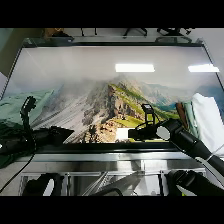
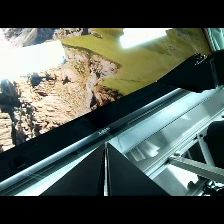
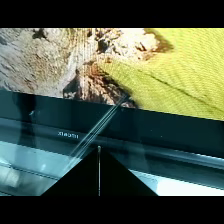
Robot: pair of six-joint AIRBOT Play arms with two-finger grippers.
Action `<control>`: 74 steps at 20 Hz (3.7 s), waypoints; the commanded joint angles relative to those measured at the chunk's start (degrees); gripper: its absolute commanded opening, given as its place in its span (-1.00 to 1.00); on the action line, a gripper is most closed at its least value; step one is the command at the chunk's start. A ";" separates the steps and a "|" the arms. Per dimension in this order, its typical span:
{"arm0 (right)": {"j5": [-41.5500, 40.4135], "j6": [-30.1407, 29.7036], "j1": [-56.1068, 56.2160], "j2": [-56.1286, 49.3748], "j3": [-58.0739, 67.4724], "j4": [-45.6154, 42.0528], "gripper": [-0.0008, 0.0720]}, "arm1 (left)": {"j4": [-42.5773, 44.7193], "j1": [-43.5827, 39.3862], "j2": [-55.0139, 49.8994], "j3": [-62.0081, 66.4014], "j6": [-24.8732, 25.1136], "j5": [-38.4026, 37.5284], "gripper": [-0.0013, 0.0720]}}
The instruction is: Fold the shirts.
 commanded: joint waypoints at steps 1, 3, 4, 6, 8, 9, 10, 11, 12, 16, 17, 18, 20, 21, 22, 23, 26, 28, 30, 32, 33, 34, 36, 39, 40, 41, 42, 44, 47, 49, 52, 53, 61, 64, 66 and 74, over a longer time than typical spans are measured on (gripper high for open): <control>0.02 0.00 0.04 -0.04 -0.02 0.02 -0.94 | 0.02 0.02 0.07 -0.02 0.02 0.02 -0.93; 0.02 0.00 0.07 -0.04 -0.02 0.02 -0.94 | 0.02 0.02 0.07 -0.02 0.02 0.02 -0.93; 0.00 0.00 0.07 -0.04 -0.02 0.00 -0.94 | 0.02 0.02 0.07 -0.02 0.02 0.02 -0.93; 0.02 0.00 0.07 -0.04 -0.02 0.00 -0.94 | 0.02 0.02 0.07 -0.02 0.02 0.02 -0.93; 0.02 0.00 0.07 -0.04 -0.02 0.02 -0.93 | 0.02 0.02 0.04 -0.02 0.02 0.02 -0.93; 0.02 0.00 0.04 -0.04 -0.02 0.02 -0.94 | 0.02 0.02 0.07 -0.02 0.02 0.02 -0.93; 0.02 0.00 0.04 -0.04 -0.02 0.00 -0.94 | 0.02 0.02 0.07 -0.02 0.02 0.02 -0.93; 0.02 0.00 0.07 -0.04 -0.02 0.00 -0.94 | 0.02 0.02 0.07 -0.02 0.02 0.02 -0.93; 0.02 0.00 0.04 -0.04 -0.02 0.00 -0.94 | 0.02 0.02 0.07 -0.02 0.02 0.02 -0.93; 0.02 0.00 0.07 -0.04 -0.02 0.00 -0.94 | 0.02 0.02 0.07 -0.02 0.02 0.02 -0.93; 0.02 0.00 0.04 -0.04 -0.02 0.00 -0.94 | -0.02 0.02 0.04 -0.02 0.02 0.15 -0.93; -0.02 0.00 0.07 -0.04 -0.02 0.02 -0.94 | -0.09 0.02 0.07 -0.02 0.02 0.87 -0.93; -0.46 0.00 0.04 -0.07 -0.02 0.02 -0.94 | -0.09 0.02 0.07 -0.02 0.02 2.51 -0.93; -0.81 0.00 0.04 -0.07 -0.02 0.02 -0.94 | -0.13 0.02 0.07 -0.02 -0.02 2.64 -0.93; -0.83 0.00 0.07 -0.07 -0.02 0.02 -0.94 | -0.17 0.02 0.07 -0.02 0.00 2.97 -0.93; -0.85 0.00 0.07 -0.07 -0.02 0.02 -0.94 | -0.15 0.02 0.07 -0.02 0.02 4.07 -0.93; -0.85 0.00 0.07 -0.83 -0.02 0.02 -0.94 | 6.25 0.96 -0.11 0.83 -0.09 11.47 -0.93; -0.81 0.00 0.07 -1.95 -0.02 0.00 -0.94 | 21.92 5.18 -3.13 5.88 -3.23 15.52 -0.93; -0.81 0.00 0.07 -3.30 -0.02 0.02 -0.94 | 36.79 12.24 -9.16 12.50 -3.61 16.79 -0.66; -0.83 0.02 0.07 -4.68 -0.02 0.02 -0.94 | 43.93 20.06 -17.05 17.73 -3.58 20.90 0.93; -1.05 0.00 0.07 -5.49 -0.02 0.02 -0.94 | 43.80 23.67 -21.59 19.91 -3.58 23.47 0.93; -1.51 0.00 0.07 -6.36 -0.02 0.02 -0.94 | 43.71 25.90 -25.62 21.57 -3.58 25.77 0.93; -2.54 0.00 0.04 -8.15 -0.02 -0.02 -0.94 | 44.02 28.04 -36.02 25.00 -1.79 30.49 0.93; -7.56 0.00 -0.02 -10.88 -0.02 0.02 -0.93 | 44.06 28.24 -51.58 31.93 2.60 30.40 0.93; -7.96 0.00 -0.02 -11.54 -0.02 0.04 -0.93 | 44.06 28.24 -56.57 34.38 2.58 30.08 0.93; -7.91 -0.17 -0.02 -11.91 -0.02 0.02 -0.93 | 44.09 28.24 -60.96 36.63 2.58 28.92 0.93; -7.87 -0.42 -0.02 -12.09 -0.02 0.09 -0.93 | 44.09 28.24 -64.43 38.84 2.58 27.21 0.93; -7.91 -0.44 -0.02 -12.04 0.00 1.64 -0.93 | 44.41 28.24 -69.81 42.38 2.58 25.29 0.93; -7.87 -0.44 0.00 -12.07 0.00 2.69 -0.93 | 48.15 28.22 -74.49 45.94 2.34 23.76 0.92; -7.89 -0.44 0.00 -12.07 0.00 2.67 -0.93 | 48.48 28.55 -76.37 47.41 2.34 20.92 -0.91; -7.89 -2.60 -0.02 -12.07 0.02 4.44 -0.93 | 47.21 28.04 -75.89 50.95 -1.09 17.27 -0.94; -7.89 -4.61 0.00 -12.04 0.04 5.20 -0.93 | 45.13 27.21 -74.64 52.94 -1.05 15.82 -0.94; -5.88 -6.71 -2.08 -6.08 6.80 -4.92 -0.93 | 23.58 8.76 -54.86 70.38 -0.87 -4.15 -0.94; 1.36 -10.69 -10.16 -3.17 11.80 -5.60 -0.93 | 18.82 -1.20 -48.46 66.18 -3.02 -7.61 -0.94; 4.61 -12.68 -16.11 -1.86 13.66 -5.57 -0.93 | 18.86 -8.22 -45.44 58.97 -4.55 -6.25 -0.94; 5.88 -15.74 -22.53 -2.84 13.79 -4.02 -0.35 | 18.91 -28.83 -50.14 39.58 -6.19 6.38 0.76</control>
